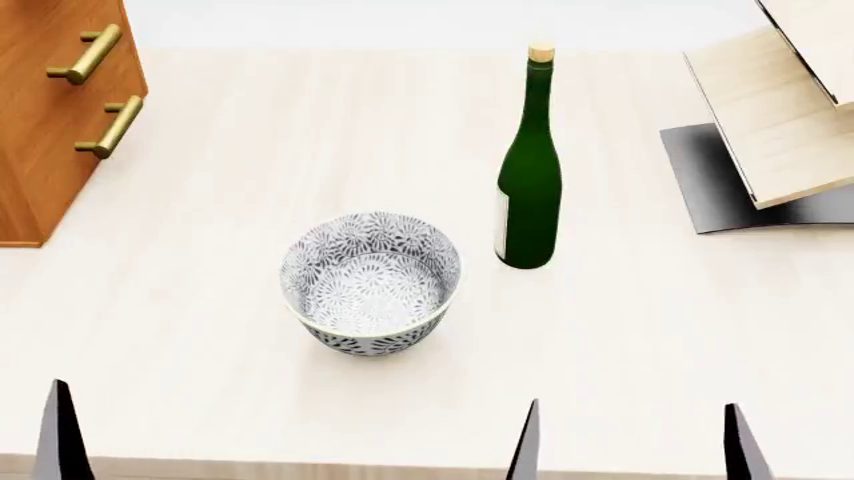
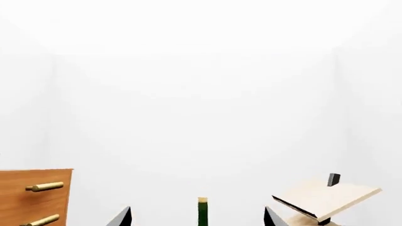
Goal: Put the wine bottle on the wine rack.
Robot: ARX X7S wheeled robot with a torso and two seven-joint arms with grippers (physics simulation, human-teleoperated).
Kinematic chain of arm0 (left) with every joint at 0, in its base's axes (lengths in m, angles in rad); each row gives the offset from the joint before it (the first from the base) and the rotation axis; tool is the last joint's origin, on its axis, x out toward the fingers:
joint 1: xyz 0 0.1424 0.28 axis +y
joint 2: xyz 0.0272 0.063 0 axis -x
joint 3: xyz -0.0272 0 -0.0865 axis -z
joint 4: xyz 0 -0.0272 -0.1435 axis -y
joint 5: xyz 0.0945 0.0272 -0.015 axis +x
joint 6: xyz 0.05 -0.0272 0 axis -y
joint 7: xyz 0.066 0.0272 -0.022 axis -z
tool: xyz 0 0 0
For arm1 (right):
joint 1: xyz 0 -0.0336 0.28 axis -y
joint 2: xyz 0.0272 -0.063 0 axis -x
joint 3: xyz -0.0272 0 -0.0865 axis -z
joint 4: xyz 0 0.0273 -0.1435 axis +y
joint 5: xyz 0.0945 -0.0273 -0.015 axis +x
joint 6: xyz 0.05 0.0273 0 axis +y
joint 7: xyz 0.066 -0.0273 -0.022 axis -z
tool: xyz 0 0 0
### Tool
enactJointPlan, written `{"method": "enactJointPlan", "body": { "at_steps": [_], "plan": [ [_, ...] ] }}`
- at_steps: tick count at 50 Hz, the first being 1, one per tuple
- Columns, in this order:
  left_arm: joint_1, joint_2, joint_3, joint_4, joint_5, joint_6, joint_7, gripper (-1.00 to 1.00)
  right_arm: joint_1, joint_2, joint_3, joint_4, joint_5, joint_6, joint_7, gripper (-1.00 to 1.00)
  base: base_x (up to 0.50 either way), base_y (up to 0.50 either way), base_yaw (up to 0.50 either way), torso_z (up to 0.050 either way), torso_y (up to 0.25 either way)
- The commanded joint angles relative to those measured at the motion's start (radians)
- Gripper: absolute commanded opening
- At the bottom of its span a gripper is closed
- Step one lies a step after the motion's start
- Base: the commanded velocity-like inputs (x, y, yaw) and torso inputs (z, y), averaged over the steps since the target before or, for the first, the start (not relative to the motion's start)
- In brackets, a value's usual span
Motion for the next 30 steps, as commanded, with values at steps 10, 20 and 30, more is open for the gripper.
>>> {"method": "enactJointPlan", "body": {
  "at_steps": [10,20,30],
  "plan": [
    [0.018,-0.023,0.011,0.031,0.012,0.058,-0.029,1.00,-0.016,0.029,-0.024,-0.014,-0.006,-0.056,0.015,1.00,0.07,0.00,0.00,0.000,0.000],
    [0.020,-0.032,0.014,0.031,0.008,0.061,-0.040,1.00,-0.013,0.037,-0.031,-0.011,-0.005,-0.048,0.026,1.00,0.13,0.00,0.00,0.000,0.000],
    [0.018,-0.041,0.018,0.035,0.004,0.055,-0.049,1.00,-0.009,0.044,-0.037,-0.009,-0.005,-0.043,0.037,1.00,0.13,0.00,0.00,0.000,0.000]
  ]
}}
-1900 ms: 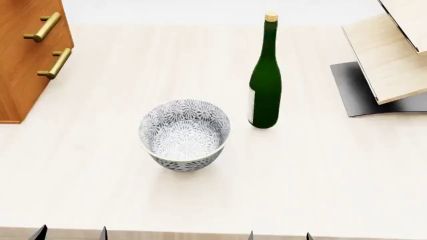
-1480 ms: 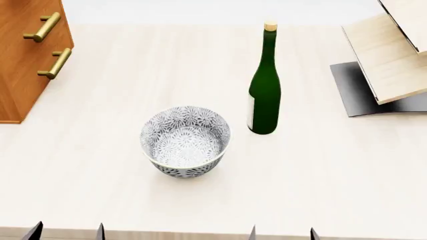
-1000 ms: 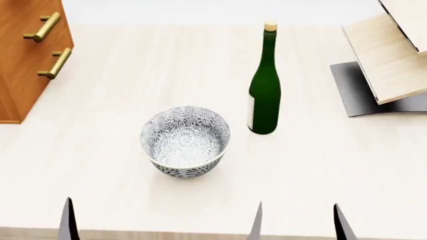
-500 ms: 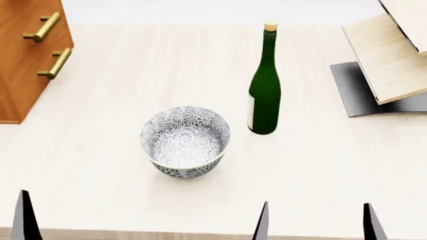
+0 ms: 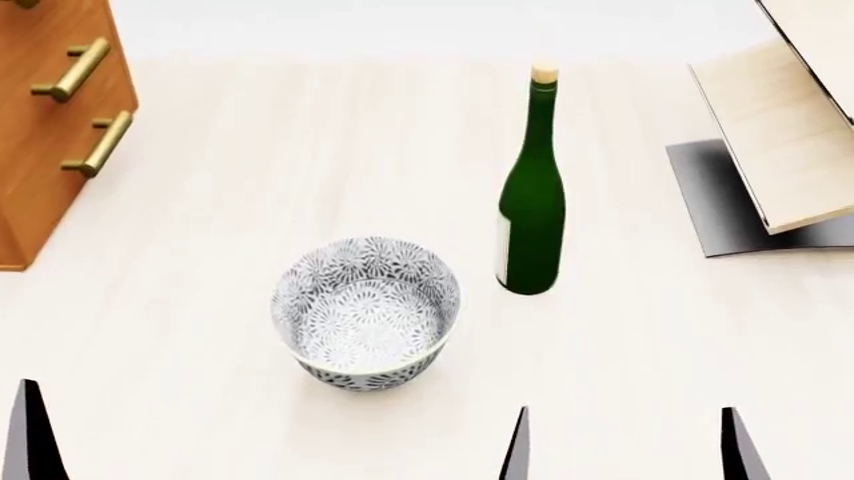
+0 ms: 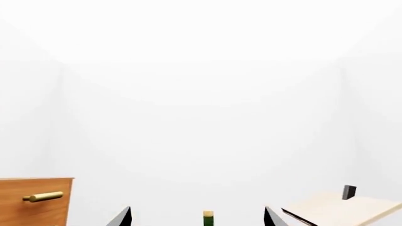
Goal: Put the wine bottle on the wine rack.
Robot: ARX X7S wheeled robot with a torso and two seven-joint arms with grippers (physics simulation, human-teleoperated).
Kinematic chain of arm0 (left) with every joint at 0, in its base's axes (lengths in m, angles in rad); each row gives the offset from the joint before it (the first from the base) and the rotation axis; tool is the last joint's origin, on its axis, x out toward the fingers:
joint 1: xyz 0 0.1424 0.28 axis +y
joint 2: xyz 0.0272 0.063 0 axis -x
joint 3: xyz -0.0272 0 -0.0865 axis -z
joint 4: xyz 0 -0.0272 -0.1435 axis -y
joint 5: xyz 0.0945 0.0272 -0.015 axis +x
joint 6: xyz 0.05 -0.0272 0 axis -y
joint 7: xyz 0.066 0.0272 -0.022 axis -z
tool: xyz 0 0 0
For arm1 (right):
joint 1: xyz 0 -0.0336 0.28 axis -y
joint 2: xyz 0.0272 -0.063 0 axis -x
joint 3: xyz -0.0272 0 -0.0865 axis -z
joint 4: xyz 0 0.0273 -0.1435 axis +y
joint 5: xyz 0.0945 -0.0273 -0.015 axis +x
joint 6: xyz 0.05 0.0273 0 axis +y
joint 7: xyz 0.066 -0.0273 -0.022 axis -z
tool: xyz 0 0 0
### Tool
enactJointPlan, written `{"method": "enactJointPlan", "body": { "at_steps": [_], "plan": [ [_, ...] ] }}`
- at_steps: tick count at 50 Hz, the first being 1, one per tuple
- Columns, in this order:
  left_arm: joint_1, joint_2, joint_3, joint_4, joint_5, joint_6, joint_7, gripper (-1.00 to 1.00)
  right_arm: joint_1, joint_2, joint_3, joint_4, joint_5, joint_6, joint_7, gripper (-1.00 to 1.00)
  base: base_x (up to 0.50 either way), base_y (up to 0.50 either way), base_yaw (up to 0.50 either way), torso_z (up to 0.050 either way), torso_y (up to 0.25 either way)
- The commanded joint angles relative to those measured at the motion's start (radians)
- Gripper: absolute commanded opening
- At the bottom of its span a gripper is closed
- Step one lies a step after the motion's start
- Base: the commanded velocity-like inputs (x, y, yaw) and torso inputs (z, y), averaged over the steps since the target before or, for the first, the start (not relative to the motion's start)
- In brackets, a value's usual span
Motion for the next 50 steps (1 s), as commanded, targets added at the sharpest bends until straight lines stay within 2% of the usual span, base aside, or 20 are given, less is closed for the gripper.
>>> {"method": "enactJointPlan", "body": {
  "at_steps": [1,50],
  "plan": [
    [0.000,-0.010,0.005,-0.001,-0.004,0.004,-0.011,1.00,0.003,0.009,-0.007,0.003,0.002,0.001,0.012,1.00,0.13,0.00,0.00,0.000,0.000],
    [-0.006,-0.044,0.031,0.005,-0.021,0.000,-0.046,1.00,0.021,0.044,-0.035,0.018,0.017,0.022,0.049,1.00,0.13,0.00,0.00,0.000,0.000]
  ]
}}
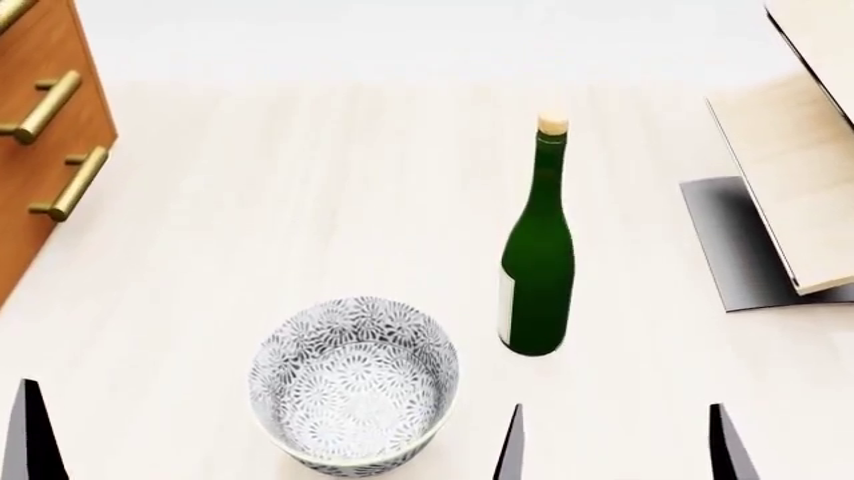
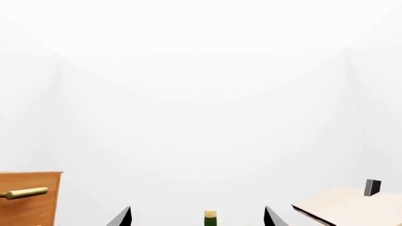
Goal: Put the wine bottle on the wine rack.
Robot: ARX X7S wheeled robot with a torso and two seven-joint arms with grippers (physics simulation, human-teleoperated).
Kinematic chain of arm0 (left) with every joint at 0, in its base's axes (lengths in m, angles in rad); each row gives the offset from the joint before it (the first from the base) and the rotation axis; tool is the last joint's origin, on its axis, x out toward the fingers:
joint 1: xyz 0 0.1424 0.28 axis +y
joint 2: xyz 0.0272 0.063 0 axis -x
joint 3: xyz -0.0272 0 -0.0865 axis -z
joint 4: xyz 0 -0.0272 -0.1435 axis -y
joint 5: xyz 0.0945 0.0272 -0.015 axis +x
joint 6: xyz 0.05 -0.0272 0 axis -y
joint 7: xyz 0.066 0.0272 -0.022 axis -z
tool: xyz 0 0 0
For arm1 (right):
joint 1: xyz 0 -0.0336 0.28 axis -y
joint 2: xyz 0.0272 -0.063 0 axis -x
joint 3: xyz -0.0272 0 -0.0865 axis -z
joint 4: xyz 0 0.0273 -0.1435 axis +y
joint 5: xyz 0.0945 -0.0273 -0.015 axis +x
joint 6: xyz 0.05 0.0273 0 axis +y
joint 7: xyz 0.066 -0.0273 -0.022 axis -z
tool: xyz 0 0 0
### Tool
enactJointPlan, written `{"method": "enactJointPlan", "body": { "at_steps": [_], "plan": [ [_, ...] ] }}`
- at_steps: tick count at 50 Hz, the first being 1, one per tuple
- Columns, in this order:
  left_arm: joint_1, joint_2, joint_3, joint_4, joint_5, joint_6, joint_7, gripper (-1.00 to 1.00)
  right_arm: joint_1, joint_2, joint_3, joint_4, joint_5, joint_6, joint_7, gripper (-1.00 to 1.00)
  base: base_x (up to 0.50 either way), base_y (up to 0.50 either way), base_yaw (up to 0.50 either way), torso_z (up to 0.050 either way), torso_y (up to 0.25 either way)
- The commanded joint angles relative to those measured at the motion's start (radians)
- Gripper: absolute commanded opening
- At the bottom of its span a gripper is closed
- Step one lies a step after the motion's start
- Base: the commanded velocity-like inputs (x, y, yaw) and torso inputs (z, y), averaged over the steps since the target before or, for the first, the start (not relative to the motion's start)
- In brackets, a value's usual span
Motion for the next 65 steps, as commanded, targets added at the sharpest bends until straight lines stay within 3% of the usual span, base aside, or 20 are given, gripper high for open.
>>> {"method": "enactJointPlan", "body": {
  "at_steps": [1,65],
  "plan": [
    [-0.002,-0.007,0.006,0.001,-0.002,-0.002,-0.008,1.00,0.003,0.007,-0.006,0.004,0.000,0.002,0.009,1.00,0.13,0.00,0.00,0.000,0.000],
    [-0.005,-0.043,0.033,0.005,-0.023,-0.009,-0.046,1.00,0.009,0.042,-0.037,0.026,0.006,-0.012,0.048,1.00,0.13,0.00,0.00,0.000,0.000]
  ]
}}
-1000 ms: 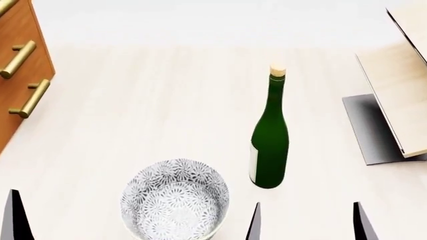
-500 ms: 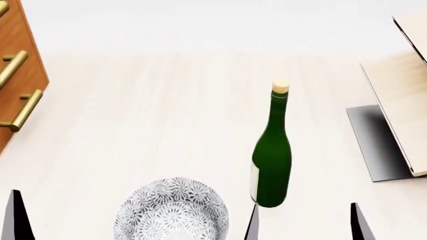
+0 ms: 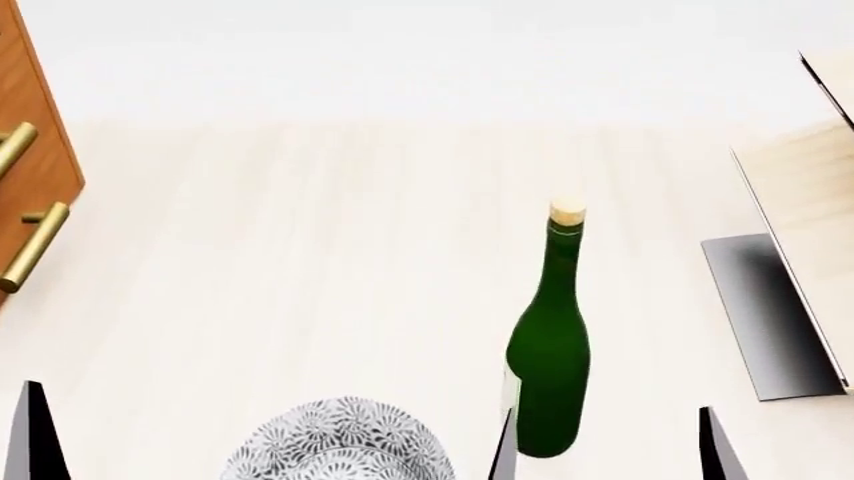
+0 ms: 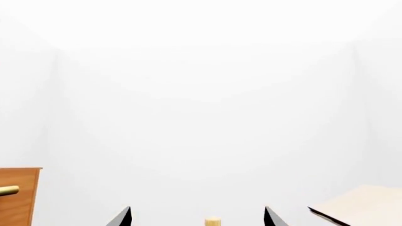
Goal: Put the wine bottle on the wine rack.
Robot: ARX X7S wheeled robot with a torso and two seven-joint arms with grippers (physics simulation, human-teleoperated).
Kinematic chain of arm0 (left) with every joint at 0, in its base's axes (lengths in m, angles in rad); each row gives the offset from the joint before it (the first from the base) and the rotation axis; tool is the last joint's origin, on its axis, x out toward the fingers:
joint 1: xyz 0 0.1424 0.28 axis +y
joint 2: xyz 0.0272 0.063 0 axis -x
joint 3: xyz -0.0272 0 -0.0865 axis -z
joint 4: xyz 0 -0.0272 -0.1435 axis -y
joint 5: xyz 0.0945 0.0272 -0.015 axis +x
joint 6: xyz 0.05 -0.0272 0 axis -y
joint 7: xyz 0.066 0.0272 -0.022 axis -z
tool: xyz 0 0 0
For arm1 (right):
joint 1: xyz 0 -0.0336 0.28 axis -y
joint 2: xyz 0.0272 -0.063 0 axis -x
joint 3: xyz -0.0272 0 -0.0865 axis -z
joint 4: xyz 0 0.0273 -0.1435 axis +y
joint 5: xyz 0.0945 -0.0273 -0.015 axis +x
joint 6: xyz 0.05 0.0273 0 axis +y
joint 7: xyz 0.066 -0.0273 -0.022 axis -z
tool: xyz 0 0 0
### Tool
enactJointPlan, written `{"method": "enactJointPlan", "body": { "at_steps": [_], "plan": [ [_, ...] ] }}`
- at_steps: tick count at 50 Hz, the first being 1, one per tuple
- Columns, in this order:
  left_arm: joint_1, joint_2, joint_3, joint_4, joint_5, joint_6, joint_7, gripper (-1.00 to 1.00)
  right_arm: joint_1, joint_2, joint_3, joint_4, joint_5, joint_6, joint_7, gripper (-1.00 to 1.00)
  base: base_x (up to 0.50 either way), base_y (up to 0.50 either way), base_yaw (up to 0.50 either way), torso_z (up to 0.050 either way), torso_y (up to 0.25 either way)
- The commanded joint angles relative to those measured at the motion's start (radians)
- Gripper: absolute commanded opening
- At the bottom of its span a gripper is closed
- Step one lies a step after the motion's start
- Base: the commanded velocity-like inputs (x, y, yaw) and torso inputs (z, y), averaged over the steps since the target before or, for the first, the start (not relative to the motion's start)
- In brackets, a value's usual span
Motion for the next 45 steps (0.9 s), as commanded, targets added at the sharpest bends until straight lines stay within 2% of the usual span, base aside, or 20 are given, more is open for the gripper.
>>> {"method": "enactJointPlan", "body": {
  "at_steps": [1,29,32,45],
  "plan": [
    [-0.002,-0.005,0.006,-0.008,-0.001,0.005,-0.006,1.00,0.002,0.005,-0.005,0.005,0.000,-0.002,0.007,1.00,0.14,0.00,0.00,0.000,0.000],
    [-0.015,-0.018,0.017,-0.006,-0.005,-0.011,-0.021,1.00,0.022,0.015,-0.015,0.024,0.002,0.011,0.024,1.00,0.14,0.00,0.00,0.000,0.000],
    [-0.013,-0.021,0.016,0.002,-0.010,-0.013,-0.023,1.00,0.029,0.021,-0.021,0.020,0.064,0.067,0.011,1.00,0.03,0.00,0.00,0.000,0.005],
    [-0.014,-0.026,0.021,-0.008,-0.009,-0.004,-0.029,1.00,0.023,0.028,-0.016,0.009,0.095,0.053,0.015,1.00,0.00,-0.01,0.00,0.000,0.000]
  ]
}}
